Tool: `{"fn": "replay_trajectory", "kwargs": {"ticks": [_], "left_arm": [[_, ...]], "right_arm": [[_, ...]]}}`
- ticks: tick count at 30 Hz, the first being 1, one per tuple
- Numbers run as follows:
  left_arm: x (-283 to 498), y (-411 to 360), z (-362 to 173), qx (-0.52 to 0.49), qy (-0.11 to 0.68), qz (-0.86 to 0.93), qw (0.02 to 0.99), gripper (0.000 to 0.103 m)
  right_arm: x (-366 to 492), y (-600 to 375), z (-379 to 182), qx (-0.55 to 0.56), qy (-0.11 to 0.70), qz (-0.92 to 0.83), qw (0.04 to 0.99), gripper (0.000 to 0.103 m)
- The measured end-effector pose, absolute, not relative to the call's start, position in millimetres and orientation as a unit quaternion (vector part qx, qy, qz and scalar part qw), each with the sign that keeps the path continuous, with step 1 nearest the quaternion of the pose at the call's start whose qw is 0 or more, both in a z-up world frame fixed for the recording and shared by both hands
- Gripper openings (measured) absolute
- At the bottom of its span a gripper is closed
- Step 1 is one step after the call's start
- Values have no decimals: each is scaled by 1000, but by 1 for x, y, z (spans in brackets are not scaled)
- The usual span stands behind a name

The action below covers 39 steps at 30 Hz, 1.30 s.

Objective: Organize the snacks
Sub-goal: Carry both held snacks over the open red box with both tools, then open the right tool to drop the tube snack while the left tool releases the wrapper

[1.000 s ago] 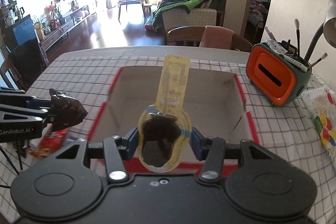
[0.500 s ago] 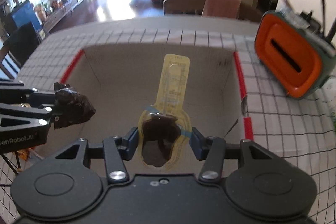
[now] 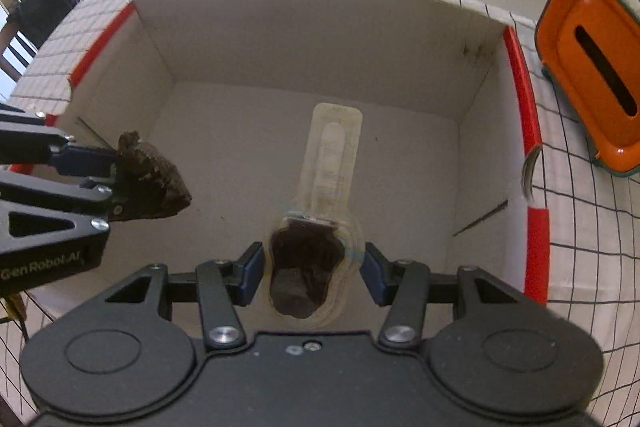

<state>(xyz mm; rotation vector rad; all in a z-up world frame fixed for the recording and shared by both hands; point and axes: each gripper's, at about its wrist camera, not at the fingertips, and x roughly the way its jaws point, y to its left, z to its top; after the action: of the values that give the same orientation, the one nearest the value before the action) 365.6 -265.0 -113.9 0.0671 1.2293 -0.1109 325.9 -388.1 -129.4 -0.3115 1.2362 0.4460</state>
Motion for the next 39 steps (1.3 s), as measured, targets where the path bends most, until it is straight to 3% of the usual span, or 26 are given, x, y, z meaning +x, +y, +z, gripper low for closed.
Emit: {"fn": "replay_trajectory", "kwargs": {"ticks": [12, 16, 19, 23, 25, 39], "left_arm": [[374, -274, -131, 52, 593, -51, 802, 26], [371, -274, -131, 51, 589, -54, 805, 26], [363, -270, -126, 46, 581, -58, 810, 26], [357, -262, -117, 31, 566, -62, 821, 28], [352, -256, -109, 23, 556, -65, 829, 29], [302, -216, -52, 5, 489, -84, 868, 29]], "right_arm": [[309, -379, -134, -153, 588, 199, 769, 52], [308, -378, -133, -150, 587, 198, 770, 62], [322, -384, -131, -146, 580, 203, 775, 63], [314, -384, -116, -143, 566, 204, 786, 65], [312, -388, -104, -137, 556, 205, 794, 72], [270, -379, -39, -96, 486, 208, 844, 79]]}}
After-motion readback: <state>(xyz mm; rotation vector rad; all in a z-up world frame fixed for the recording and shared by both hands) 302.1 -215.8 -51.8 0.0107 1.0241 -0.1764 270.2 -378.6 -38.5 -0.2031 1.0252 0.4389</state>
